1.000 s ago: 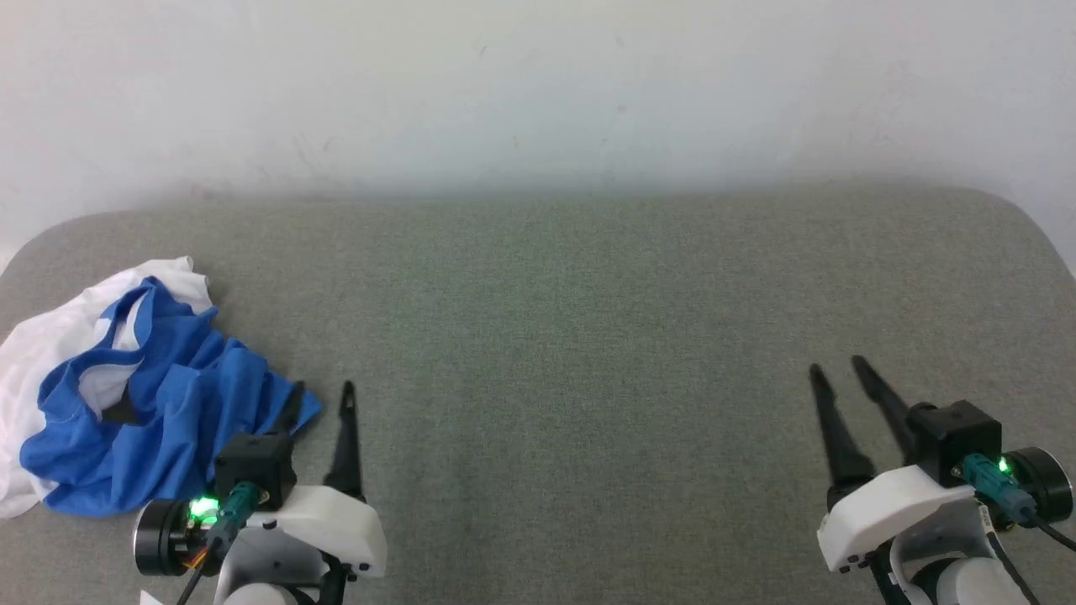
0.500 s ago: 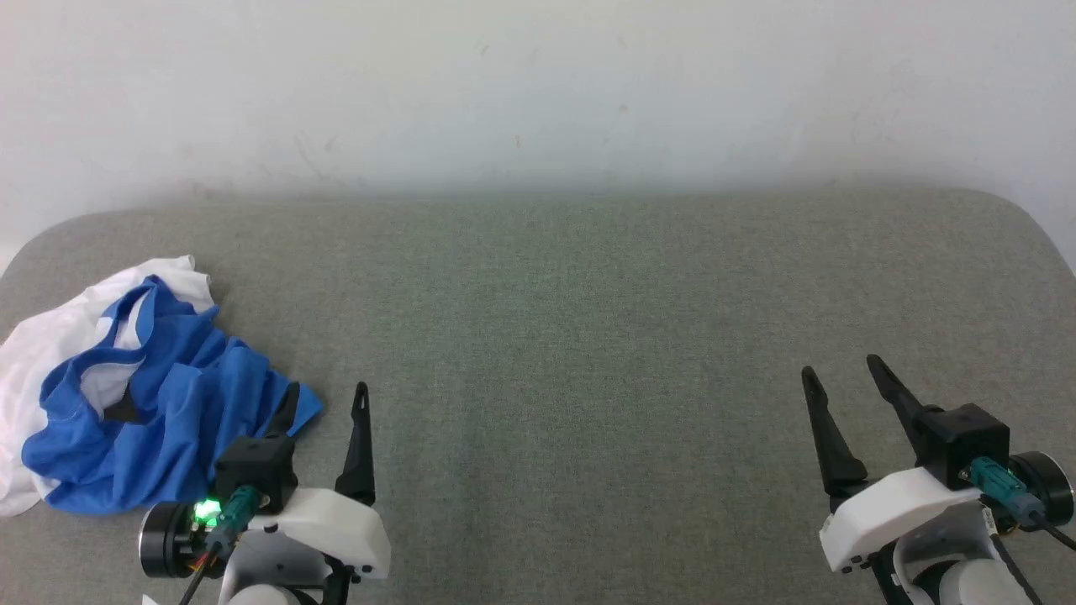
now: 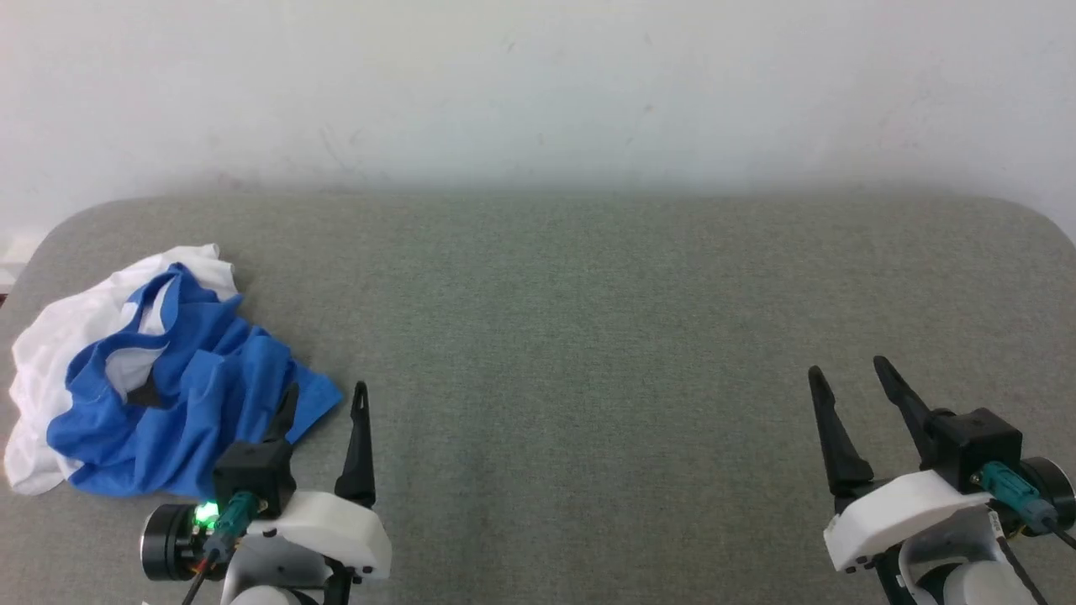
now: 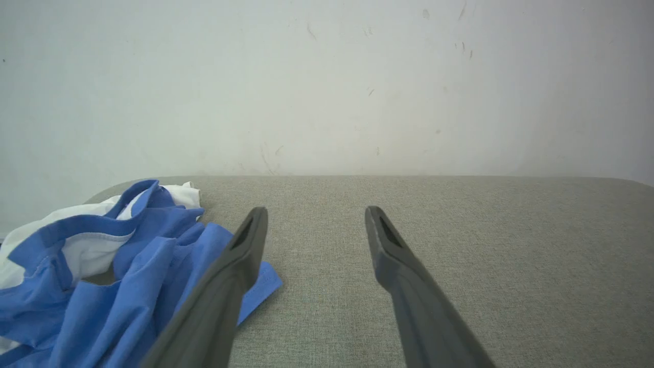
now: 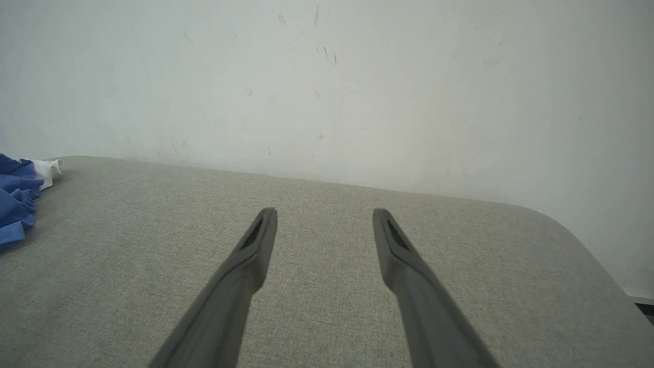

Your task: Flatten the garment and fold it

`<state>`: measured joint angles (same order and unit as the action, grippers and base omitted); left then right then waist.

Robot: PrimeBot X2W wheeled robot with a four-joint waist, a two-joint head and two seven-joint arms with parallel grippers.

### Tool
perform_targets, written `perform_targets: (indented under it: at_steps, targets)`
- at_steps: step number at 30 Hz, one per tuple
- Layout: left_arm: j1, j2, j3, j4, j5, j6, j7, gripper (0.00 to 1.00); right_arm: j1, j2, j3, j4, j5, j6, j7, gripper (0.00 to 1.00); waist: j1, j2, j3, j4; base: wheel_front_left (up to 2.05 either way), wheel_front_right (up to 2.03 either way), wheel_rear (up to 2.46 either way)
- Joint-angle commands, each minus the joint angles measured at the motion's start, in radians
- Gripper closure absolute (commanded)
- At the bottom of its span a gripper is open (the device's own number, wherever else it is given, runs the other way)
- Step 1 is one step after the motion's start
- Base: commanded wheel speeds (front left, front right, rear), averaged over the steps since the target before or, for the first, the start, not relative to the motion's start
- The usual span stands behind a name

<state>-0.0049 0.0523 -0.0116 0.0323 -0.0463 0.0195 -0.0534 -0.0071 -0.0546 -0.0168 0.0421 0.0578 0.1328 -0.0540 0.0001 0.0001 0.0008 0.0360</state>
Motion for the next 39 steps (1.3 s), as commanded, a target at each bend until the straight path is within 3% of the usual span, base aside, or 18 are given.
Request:
perform_targets:
  at_steps: [1, 39]
  targets:
    - [0.002, 0.000, -0.003, 0.007, -0.012, 0.007, -0.011, 0.00, 0.011, 0.001, -0.003, 0.005, 0.012, -0.001, -0.010, 0.00, -0.0001, -0.0001, -0.001, 0.013, 0.00, 0.00, 0.00]
    - [0.024, -0.001, -0.010, 0.039, -0.075, 0.032, -0.088, 0.00, 0.023, 0.002, 0.010, 0.062, 0.084, -0.001, -0.088, 0.00, -0.0001, -0.0001, -0.007, 0.244, 0.00, 0.00, 0.00]
